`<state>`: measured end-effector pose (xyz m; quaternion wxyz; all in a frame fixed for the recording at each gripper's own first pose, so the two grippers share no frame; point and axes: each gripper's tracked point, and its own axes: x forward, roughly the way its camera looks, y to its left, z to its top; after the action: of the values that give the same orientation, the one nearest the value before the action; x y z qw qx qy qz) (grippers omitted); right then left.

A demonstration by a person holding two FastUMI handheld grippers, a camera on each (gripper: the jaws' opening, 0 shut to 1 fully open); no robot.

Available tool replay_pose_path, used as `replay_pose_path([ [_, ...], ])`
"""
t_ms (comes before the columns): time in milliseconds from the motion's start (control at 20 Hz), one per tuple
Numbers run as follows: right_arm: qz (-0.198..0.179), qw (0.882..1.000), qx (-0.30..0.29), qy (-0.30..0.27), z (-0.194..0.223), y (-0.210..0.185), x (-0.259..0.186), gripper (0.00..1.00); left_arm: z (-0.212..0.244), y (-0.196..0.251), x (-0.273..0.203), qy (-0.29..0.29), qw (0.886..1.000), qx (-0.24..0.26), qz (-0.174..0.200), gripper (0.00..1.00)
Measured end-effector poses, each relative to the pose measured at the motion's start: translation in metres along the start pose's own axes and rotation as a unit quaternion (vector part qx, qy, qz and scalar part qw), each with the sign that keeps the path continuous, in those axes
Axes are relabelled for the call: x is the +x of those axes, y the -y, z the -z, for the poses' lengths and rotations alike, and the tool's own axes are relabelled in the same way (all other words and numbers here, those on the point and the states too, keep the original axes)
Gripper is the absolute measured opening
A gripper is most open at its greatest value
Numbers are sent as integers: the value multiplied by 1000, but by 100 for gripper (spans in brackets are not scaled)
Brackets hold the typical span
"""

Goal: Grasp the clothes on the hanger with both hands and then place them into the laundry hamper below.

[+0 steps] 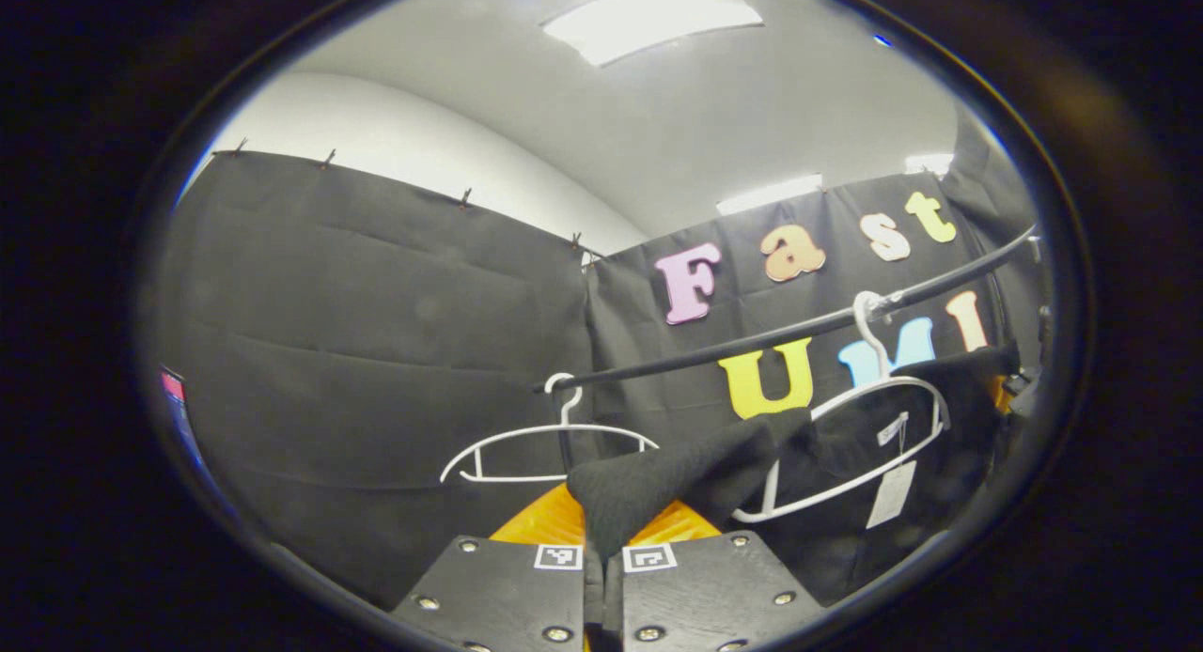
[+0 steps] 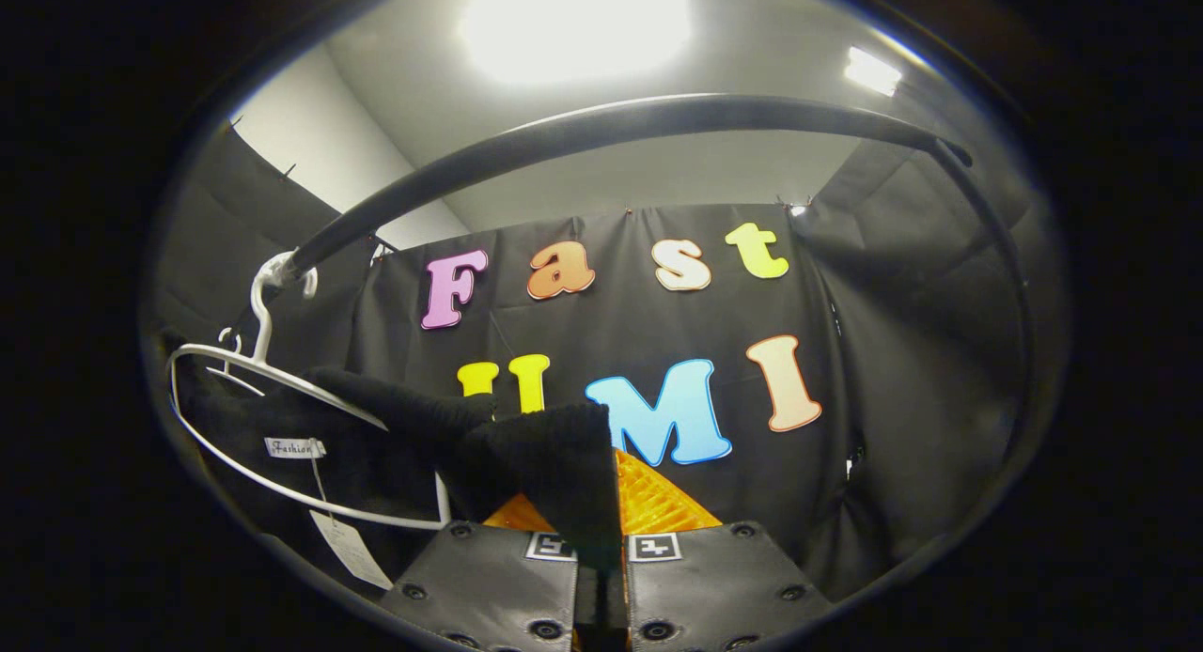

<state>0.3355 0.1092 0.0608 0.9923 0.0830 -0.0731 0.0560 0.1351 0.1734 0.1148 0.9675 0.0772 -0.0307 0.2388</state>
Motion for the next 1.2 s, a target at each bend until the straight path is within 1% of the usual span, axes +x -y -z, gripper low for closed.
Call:
replay_pose_path([
  [150,-2,1000,-5,-5,7,1,12,7,1,-6,14,-5,1000,14,6,2],
  [300,-2,999,-2,-37,28,0,20,6,6,-5,25,-15,999,31,18,1],
  [400,4,999,2,-52,38,4,24,5,13,-3,29,-22,999,29,27,2],
  [450,6,998,3,-56,42,6,26,5,17,-5,31,-26,999,24,32,0],
  [500,9,998,4,-61,45,8,29,5,23,-7,33,-32,999,19,36,2],
  [650,10,997,5,-78,57,15,30,3,40,-8,41,-46,997,10,57,2],
  [700,10,997,7,-78,55,17,31,5,40,-11,46,-45,997,8,64,2],
  [750,12,997,7,-73,51,20,34,5,38,-13,51,-42,997,2,68,2],
  [800,16,998,6,-66,44,22,37,5,34,-18,58,-39,997,-4,65,2],
  [850,18,998,6,-60,39,24,42,3,32,-22,66,-37,997,-16,67,2],
  [900,17,998,9,-56,35,24,47,5,32,-22,75,-39,996,-35,72,2],
  [1000,20,999,7,-50,32,24,55,7,38,-19,87,-46,994,-63,83,2],
  [1100,25,998,4,-51,38,27,63,7,54,-13,91,-58,992,-69,88,1],
  [1200,32,997,3,-69,55,30,68,7,72,-2,93,-71,991,-67,96,2],
])
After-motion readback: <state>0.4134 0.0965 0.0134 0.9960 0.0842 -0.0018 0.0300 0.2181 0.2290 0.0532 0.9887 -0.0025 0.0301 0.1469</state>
